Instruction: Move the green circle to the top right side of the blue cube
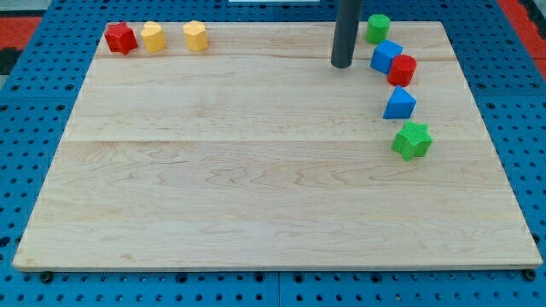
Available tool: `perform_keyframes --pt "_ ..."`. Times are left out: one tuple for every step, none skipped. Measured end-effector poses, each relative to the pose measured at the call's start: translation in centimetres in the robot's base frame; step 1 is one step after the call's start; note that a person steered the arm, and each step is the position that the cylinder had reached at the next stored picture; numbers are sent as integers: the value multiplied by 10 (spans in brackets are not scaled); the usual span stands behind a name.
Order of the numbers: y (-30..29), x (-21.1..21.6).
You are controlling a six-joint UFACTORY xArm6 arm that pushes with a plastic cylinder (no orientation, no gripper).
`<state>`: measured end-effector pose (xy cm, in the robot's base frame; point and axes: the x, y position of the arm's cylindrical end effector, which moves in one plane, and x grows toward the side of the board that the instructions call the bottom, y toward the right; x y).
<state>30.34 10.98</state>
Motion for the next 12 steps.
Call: perform_keyframes --pt "27 2" --pt "44 -7" --pt "55 -24" --pt "47 -30" --pt "-17 -36" --pt "-7 -64" --pt "-9 -80" --pt "5 -103" --pt "9 -104" --pt "11 -104" --pt "30 -104" --pt "38 -104"
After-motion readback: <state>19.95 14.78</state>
